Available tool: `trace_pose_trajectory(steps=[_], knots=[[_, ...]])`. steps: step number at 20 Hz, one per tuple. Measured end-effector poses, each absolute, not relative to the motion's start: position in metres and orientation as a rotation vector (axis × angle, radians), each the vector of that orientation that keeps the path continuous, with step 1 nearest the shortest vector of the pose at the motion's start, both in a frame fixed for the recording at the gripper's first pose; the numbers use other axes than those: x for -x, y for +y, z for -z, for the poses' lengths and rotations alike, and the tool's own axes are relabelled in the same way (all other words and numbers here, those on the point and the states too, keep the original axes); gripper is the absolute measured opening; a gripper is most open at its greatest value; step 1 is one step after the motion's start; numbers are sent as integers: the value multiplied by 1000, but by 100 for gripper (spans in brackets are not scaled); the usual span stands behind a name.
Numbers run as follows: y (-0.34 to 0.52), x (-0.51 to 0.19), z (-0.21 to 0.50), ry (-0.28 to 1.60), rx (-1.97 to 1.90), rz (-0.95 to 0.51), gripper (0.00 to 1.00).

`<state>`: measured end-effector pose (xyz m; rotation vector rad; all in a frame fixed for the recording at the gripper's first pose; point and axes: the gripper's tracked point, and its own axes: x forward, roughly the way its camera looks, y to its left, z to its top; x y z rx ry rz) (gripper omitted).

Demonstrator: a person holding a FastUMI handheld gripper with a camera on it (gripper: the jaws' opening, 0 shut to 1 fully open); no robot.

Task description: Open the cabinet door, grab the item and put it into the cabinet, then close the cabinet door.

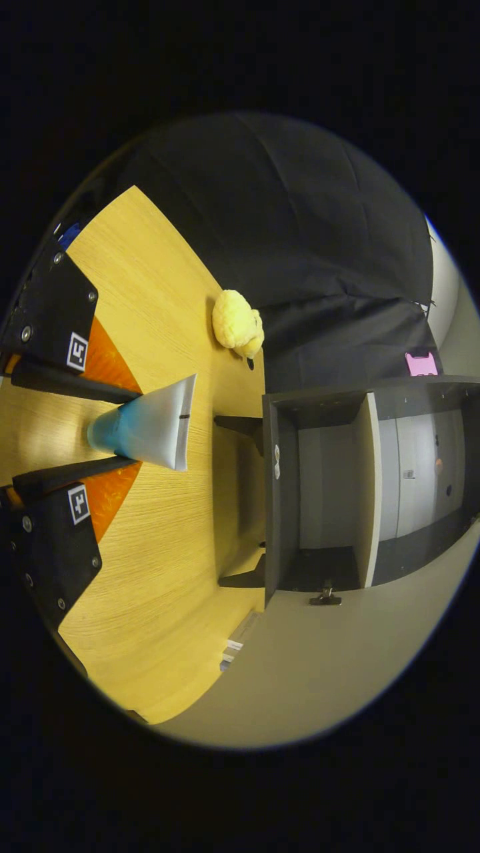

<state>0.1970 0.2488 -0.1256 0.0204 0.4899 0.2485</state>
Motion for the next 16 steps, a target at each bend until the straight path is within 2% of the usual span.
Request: trace_pose_trajectory(steps=[16], knots=[[236, -260, 36, 319, -42, -225, 47]])
